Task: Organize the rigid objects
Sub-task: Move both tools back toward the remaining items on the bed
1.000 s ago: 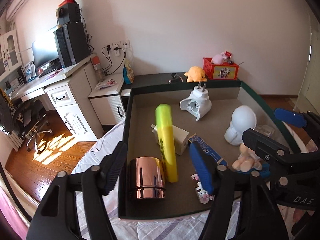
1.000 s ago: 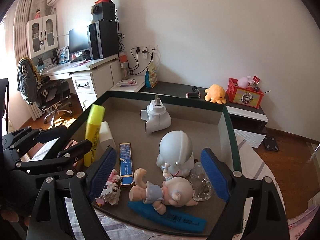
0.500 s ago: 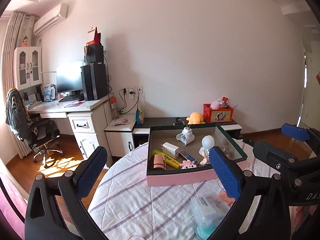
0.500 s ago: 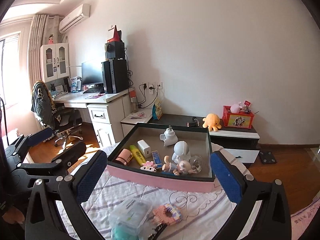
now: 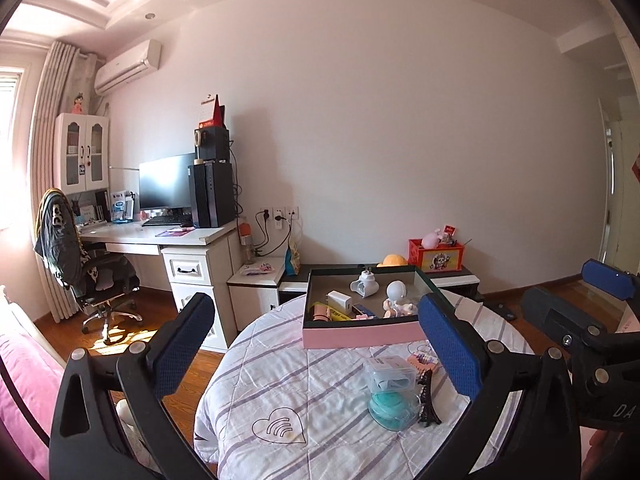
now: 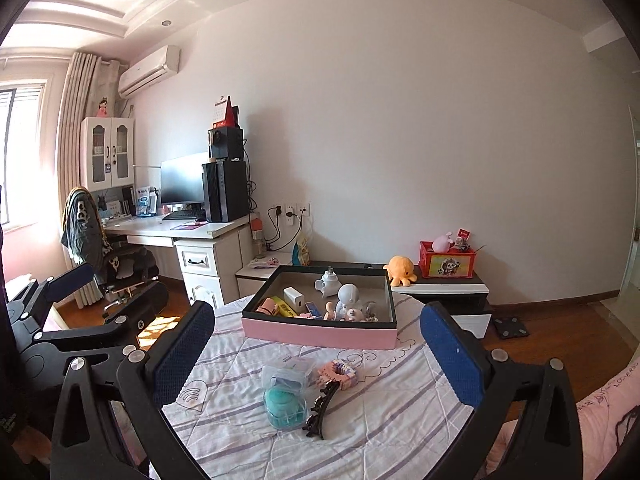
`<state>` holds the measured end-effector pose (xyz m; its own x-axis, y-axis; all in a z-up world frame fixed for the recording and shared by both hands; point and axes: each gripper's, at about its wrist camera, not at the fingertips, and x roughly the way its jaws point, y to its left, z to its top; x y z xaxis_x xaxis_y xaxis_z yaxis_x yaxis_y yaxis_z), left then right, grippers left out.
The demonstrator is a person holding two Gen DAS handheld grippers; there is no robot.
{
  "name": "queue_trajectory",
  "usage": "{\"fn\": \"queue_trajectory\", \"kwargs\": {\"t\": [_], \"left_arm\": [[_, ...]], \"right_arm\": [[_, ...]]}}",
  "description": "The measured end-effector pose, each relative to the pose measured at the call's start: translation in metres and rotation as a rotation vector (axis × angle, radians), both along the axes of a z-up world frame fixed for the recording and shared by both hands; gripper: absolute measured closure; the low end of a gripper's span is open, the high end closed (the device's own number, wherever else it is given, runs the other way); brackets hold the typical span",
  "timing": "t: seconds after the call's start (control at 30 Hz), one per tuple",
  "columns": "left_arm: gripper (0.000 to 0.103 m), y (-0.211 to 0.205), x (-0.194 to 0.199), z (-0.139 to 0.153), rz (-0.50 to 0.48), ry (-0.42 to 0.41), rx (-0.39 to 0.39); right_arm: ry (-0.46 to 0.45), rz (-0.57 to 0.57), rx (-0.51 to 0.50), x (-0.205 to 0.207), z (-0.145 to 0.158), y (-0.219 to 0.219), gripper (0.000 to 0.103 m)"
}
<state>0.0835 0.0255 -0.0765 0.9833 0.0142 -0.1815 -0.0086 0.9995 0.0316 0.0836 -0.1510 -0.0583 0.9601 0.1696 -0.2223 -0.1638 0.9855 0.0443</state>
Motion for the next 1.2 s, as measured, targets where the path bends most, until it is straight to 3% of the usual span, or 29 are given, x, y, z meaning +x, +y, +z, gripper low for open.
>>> {"fn": "queue_trajectory", "kwargs": {"t": [0.4, 0.83, 0.97, 1.2], "left_arm": [[0.000, -0.008, -0.026, 0.006, -0.001, -0.038, 0.021], [0.000, -0.012, -0.017, -0.004, -0.009, -0.005, 0.023], [0.000, -0.012, 0.001, -0.019, -0.042, 0.059, 0.022], [0.000, -0.015, 0.049, -0.078, -0.093, 0.289, 0.021]], "right_arm": [[-0.027, -0.026, 0.000, -0.032, 0.001, -0.004, 0.000], [0.012, -0.036, 0.000, -0.017, -0.010, -0.009, 0.000], [0.063, -0.034, 0.002, -0.002, -0.024, -0.012, 0.000], [0.239, -0.026, -0.002, 0.042, -0.079, -0.018, 0.000]]}}
